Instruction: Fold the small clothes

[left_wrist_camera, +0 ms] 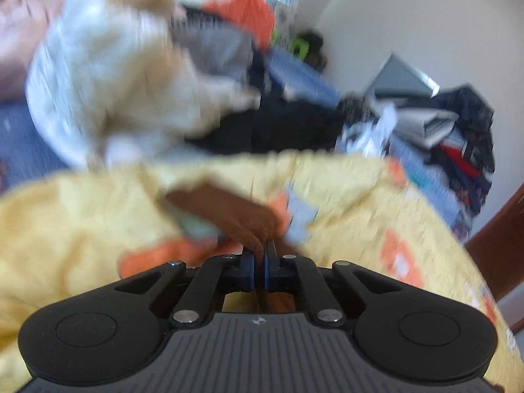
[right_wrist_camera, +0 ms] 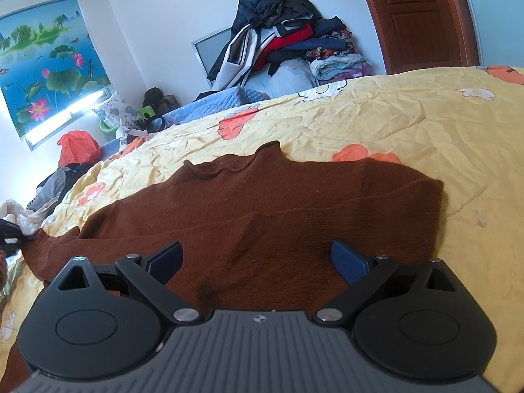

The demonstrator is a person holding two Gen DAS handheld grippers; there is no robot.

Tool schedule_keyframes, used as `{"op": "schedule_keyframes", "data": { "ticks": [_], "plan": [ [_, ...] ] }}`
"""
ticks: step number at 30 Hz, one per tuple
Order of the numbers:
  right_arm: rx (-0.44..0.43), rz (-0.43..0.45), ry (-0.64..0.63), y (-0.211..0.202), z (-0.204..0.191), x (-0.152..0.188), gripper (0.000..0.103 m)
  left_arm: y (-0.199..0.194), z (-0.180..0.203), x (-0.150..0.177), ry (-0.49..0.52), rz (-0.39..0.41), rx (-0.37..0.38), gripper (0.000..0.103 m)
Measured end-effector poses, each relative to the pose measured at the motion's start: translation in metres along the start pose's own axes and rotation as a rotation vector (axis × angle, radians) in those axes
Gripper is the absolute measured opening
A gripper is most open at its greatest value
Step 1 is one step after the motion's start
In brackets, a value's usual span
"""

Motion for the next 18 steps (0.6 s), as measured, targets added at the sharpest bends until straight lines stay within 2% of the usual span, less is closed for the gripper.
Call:
{"op": "schedule_keyframes", "data": {
  "ticks": [2,4,7,9,11,14,16,18],
  "plan": [
    [-0.002,0.001,0.004,0.000,0.001,0.000,0.096,-0.030,-0.008,-0.017,-0.040,0.094,-0.010,0.005],
    [-0.006,0.004,0.010,-0.001,0.002,0.000,0.097,-0.055,-0.023,-0.027,-0.087,0.150,-0.037,0.005],
    [-0.010,0.006,0.017,-0.001,0.002,0.000,0.097,-0.074,-0.035,-0.024,-0.056,0.161,-0.059,0.005],
    [-0.011,0.005,0.016,-0.001,0.003,0.000,0.097,-0.081,-0.031,-0.016,-0.011,0.165,-0.071,0.005],
    [-0.010,0.004,0.014,-0.001,0.002,0.000,0.097,-0.087,-0.022,-0.013,-0.022,0.158,-0.062,0.005],
    [-0.010,0.004,0.012,-0.001,0.002,0.000,0.098,-0.096,0.027,-0.005,0.018,0.162,0.032,0.005],
    [-0.025,0.002,0.027,-0.001,0.003,-0.001,0.101,-0.109,0.081,0.010,0.069,0.146,0.164,0.005],
    [-0.031,-0.006,0.083,-0.001,0.007,-0.006,0.101,-0.132,0.145,0.041,0.142,0.110,0.332,0.005]
  ]
}}
Point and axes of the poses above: each gripper's, at about its wrist camera, not at the fingertips, and y roughly the way its jaws point, z to its right, x to its underside, the point moved 2 cm from there along y, roughly the way its jaws point, and after that the axes turned 8 degrees about z, right-handed, at the moved point
